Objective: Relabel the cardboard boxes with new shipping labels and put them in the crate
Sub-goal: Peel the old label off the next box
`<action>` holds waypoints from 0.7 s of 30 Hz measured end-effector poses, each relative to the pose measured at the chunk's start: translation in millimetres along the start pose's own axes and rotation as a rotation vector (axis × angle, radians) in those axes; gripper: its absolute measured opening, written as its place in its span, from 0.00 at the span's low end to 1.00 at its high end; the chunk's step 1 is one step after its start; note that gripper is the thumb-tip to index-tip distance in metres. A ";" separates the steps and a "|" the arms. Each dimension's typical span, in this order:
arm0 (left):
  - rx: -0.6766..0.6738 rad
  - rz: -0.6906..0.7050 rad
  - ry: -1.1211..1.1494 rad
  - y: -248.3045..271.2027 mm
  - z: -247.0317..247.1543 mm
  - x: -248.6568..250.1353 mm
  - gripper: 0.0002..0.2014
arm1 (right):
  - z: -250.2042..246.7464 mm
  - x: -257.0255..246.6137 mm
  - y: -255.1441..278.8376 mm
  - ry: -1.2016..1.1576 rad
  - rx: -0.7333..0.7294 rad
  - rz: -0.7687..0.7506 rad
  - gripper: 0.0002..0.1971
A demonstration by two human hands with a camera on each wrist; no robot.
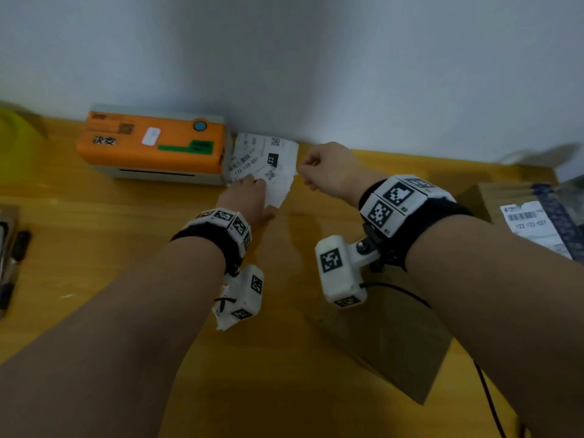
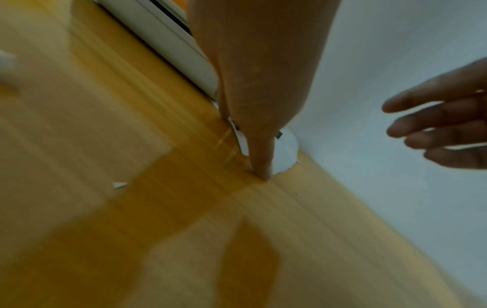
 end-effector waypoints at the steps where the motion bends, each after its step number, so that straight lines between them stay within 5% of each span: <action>1: 0.014 0.023 -0.044 1.1 -1.2 1.8 0.19 | 2.2 0.4 -0.9 -0.010 -0.007 0.001 0.12; 3: 0.023 0.068 -0.160 3.3 -1.7 7.9 0.10 | 5.7 2.9 0.0 -0.023 -0.023 0.009 0.12; 7: 0.013 0.092 -0.211 10.5 -2.8 11.3 0.10 | 6.9 6.2 5.3 -0.086 -0.040 0.024 0.13; 16: 0.017 0.036 0.045 18.3 12.9 -4.4 0.34 | 10.1 10.7 14.0 -0.146 -0.025 0.042 0.11; 21: 0.139 -0.043 0.147 16.0 10.6 -19.1 0.25 | 17.4 16.3 19.0 -0.093 -0.006 0.031 0.11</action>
Point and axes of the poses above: each hand's wrist, its own y-axis away from the middle knuckle, its own z-axis out of the palm, x = y × z, the point moved 6 cm from there along -y, towards the middle knuckle, and after that the axes turned 10 degrees about y, right-handed, at the moved point
